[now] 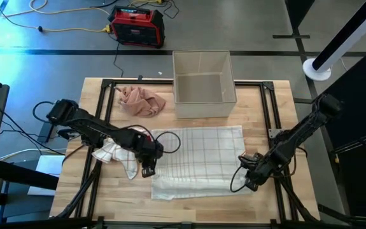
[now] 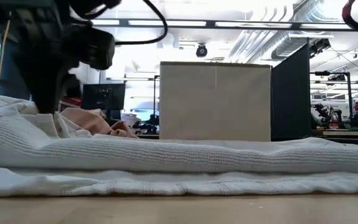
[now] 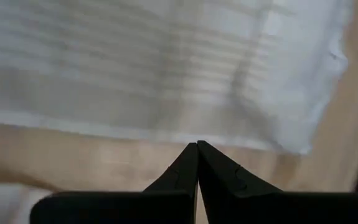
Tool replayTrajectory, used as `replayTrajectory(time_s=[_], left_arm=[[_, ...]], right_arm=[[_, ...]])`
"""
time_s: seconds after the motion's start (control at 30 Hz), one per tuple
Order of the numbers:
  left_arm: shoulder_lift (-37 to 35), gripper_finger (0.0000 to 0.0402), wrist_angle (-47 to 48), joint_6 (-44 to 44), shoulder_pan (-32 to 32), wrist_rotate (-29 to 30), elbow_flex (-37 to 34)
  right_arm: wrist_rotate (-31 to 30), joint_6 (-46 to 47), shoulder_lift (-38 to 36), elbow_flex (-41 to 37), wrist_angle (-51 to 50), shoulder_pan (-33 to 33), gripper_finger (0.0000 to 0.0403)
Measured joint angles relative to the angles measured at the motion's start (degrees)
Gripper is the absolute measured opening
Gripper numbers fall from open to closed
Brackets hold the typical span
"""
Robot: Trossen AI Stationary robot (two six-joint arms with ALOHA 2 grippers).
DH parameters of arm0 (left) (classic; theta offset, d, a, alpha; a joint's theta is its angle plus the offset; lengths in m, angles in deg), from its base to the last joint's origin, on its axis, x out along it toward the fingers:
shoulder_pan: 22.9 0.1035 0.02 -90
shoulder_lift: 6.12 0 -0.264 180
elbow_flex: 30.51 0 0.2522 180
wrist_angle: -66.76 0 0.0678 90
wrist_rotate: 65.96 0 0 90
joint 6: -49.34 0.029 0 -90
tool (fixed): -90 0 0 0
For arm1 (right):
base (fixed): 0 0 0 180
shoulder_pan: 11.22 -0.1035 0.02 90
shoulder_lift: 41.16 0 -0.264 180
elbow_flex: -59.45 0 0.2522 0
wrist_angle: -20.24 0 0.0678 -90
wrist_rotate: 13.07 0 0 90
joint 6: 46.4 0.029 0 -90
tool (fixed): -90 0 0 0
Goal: Fold towel
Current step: Fold the white striped towel
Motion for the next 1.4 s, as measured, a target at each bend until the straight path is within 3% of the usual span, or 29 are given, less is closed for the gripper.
replayTrajectory(time_s=[0.17, 0.37, 0.77, 0.93, 1.07, 1.2, 1.3, 1.4], left_arm=[[0.3, 0.0000, -7.6, -5.7, -2.6, -0.2, -2.0], [3.1, 0.0000, -9.2, -8.7, -4.3, -0.3, -2.2], [5.0, 0.0000, -20.3, -9.5, -7.9, -9.3, -2.2], [4.8, 0.0000, -18.6, -11.4, -10.0, -15.2, -2.2], [3.3, 0.0000, -14.7, -12.5, -9.5, -16.5, -2.2], [0.5, 0.0000, -10.6, -12.0, -6.5, -14.7, -2.2], [-1.6, 0.0000, -8.8, -9.8, -3.7, -7.2, -2.2], [-2.2, 0.0000, -8.8, -7.0, -0.4, 2.4, -2.2]], right_arm=[[0.0, 1.2, 0.1, 0.0, -1.6, -1.9, 0.0000], [0.0, 1.4, 1.8, 0.0, -2.1, -4.6, 0.0000], [3.8, -1.3, 4.5, 0.0, 14.0, -9.6, 0.0000], [11.1, -5.1, 4.5, 0.0, 14.3, -11.8, 0.0000], [13.1, -3.1, 3.8, -0.1, 10.4, -12.2, 0.0000], [12.4, -3.3, 0.3, -0.1, 7.0, -10.7, 0.0000], [9.8, -4.4, -3.7, -0.1, 3.1, -8.2, 0.0000], [2.0, -4.7, -8.0, -0.1, -1.9, -4.7, 0.0000]])
